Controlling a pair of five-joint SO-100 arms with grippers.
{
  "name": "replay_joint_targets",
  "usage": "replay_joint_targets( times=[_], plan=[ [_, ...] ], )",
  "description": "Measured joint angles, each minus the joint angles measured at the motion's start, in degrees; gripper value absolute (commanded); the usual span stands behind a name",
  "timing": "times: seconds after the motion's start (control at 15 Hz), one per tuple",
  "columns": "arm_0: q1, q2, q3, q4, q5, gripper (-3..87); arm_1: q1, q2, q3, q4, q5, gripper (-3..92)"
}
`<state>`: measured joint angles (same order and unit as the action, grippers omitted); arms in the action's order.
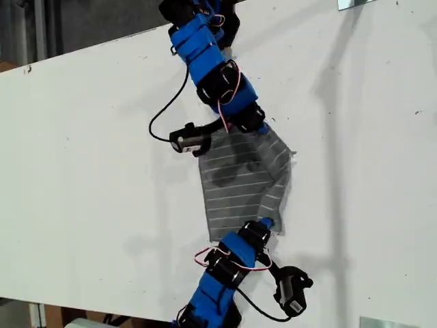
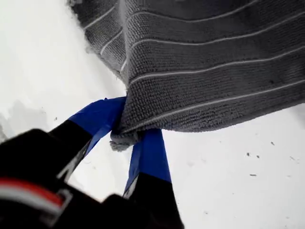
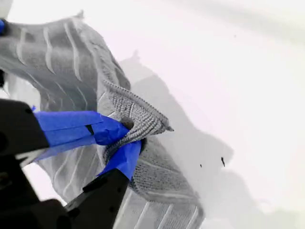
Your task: Grasp corners of a square towel and fold twice.
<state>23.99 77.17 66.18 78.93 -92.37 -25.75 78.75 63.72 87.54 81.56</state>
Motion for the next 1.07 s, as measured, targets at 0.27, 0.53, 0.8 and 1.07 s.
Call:
replay_joint_targets(
  times=[0.27, 0.53, 0.8, 1.07],
  plan=[
    [-9.6, 27.9, 36.7, -11.1, -1.1, -0.4, 11.3, 6.2, 6.7, 0.0, -4.9, -0.1],
    [-19.5, 57.6, 67.9, -18.9, 0.1, -0.4, 20.7, 6.2, 10.5, 0.0, -7.8, -0.1],
    [-26.9, 65.6, 76.0, -20.4, 3.5, -0.4, 28.9, 2.7, 10.7, -0.4, -12.6, -0.1],
    [-38.2, 60.7, 74.5, -20.7, 12.4, -0.4, 36.5, 0.4, 11.0, -1.4, -17.6, -0.1]
  ],
)
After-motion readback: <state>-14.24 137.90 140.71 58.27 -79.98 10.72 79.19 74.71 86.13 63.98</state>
